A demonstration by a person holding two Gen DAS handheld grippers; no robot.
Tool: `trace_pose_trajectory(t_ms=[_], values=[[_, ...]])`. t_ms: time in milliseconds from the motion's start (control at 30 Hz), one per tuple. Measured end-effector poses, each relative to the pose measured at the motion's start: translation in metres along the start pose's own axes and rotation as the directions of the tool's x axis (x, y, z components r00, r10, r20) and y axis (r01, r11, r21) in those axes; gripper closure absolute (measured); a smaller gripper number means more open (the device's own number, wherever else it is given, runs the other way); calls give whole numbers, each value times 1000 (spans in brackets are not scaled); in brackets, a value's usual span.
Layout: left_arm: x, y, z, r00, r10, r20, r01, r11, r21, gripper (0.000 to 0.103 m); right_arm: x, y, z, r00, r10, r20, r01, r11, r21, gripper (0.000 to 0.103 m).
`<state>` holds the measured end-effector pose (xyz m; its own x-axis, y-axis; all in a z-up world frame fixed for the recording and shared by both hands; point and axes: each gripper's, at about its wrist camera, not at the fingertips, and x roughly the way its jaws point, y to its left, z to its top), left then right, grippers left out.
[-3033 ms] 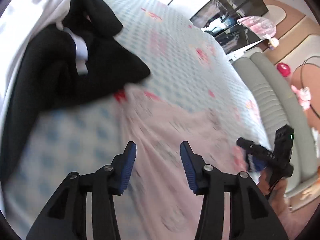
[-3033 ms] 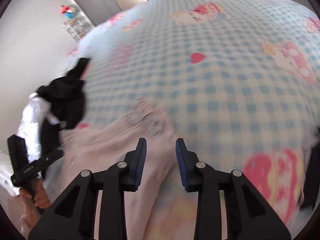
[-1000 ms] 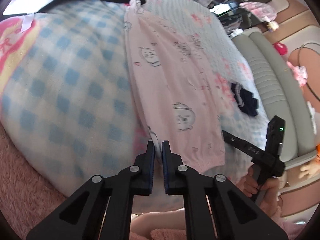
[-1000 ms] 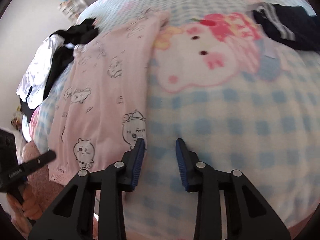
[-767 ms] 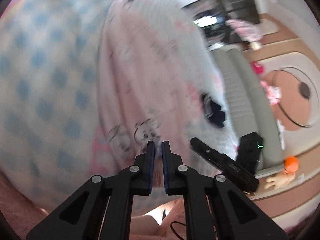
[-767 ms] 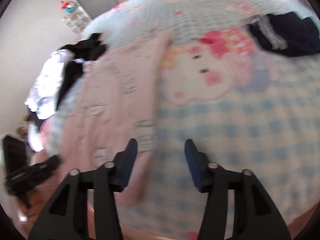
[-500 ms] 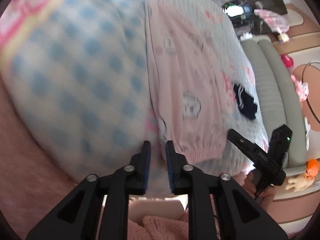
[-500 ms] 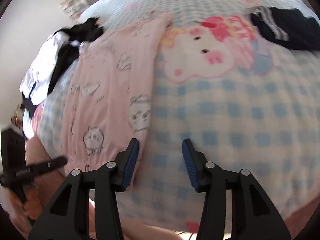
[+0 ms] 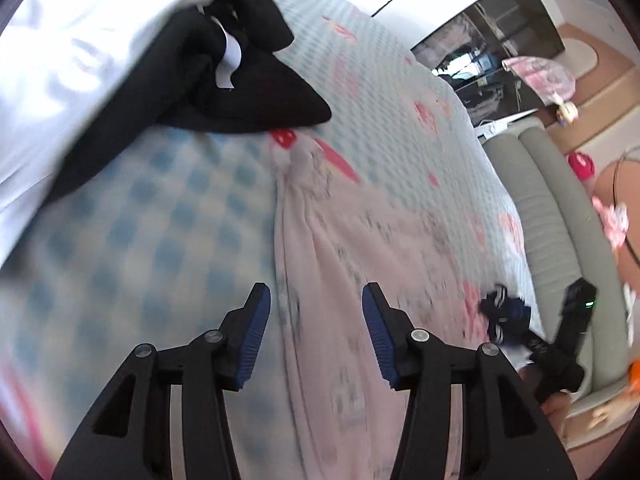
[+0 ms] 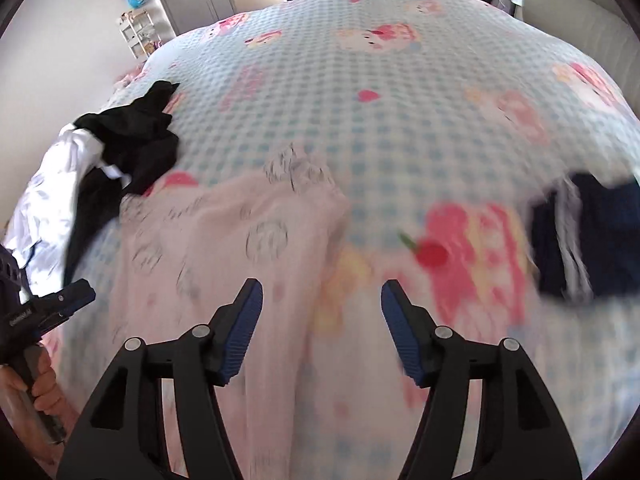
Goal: Fold clothes
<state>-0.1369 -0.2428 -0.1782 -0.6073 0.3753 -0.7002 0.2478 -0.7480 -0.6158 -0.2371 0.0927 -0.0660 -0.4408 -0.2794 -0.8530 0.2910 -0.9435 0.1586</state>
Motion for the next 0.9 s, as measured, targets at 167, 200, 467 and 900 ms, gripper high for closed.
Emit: trace_pose_trajectory(t_ms=[167,200,467,900], values=[[58,-4,19,988,-114,-109,115,993,6,53,59,-23,28,994,-105,-24,106,992,66,39],[66,-10,17,988,-94,-122,100,994,45,56,68,-26,30,994,-101,-37,103,992,71,39],[64,-72,25,968,-208,-137,235,946,224,95,54,-48,44,994,111,6,-111,985,134,95],[136,-65,62,958,-182,-220,196,980,43,52,25,-112,31,999,-17,-50,25,984,178,68]])
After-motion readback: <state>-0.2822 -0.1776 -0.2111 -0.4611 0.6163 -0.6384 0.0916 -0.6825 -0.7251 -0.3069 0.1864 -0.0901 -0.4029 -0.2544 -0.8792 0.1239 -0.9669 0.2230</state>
